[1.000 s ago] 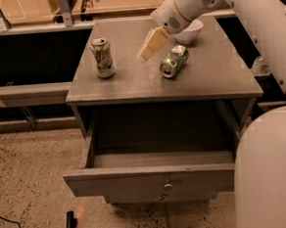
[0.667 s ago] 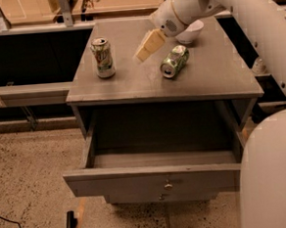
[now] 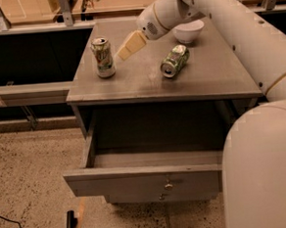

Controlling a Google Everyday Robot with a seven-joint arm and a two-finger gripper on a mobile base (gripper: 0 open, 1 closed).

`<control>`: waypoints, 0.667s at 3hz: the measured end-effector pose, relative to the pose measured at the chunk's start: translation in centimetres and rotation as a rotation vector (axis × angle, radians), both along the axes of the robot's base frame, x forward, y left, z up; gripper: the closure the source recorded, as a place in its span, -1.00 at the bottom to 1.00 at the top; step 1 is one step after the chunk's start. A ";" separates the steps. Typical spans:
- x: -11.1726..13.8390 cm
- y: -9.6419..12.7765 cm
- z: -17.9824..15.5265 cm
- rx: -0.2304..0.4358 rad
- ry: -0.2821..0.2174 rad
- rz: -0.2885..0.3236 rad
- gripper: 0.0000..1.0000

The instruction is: Place 7up can into top drawer

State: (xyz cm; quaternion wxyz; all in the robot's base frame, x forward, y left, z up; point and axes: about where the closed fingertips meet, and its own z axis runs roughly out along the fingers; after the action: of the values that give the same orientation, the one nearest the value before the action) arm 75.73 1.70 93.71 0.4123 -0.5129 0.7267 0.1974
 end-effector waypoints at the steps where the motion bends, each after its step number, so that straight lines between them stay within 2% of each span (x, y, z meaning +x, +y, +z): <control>1: 0.4 2.1 -0.4 -0.021 0.055 0.025 -1.00; 2: 0.3 4.5 -1.4 -0.020 0.110 0.072 -1.00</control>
Offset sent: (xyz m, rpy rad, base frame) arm 0.0091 0.0665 -0.0145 -0.0170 0.1658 0.1212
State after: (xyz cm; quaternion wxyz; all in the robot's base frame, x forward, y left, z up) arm 76.08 6.19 92.32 0.3592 -0.5312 0.7313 0.2325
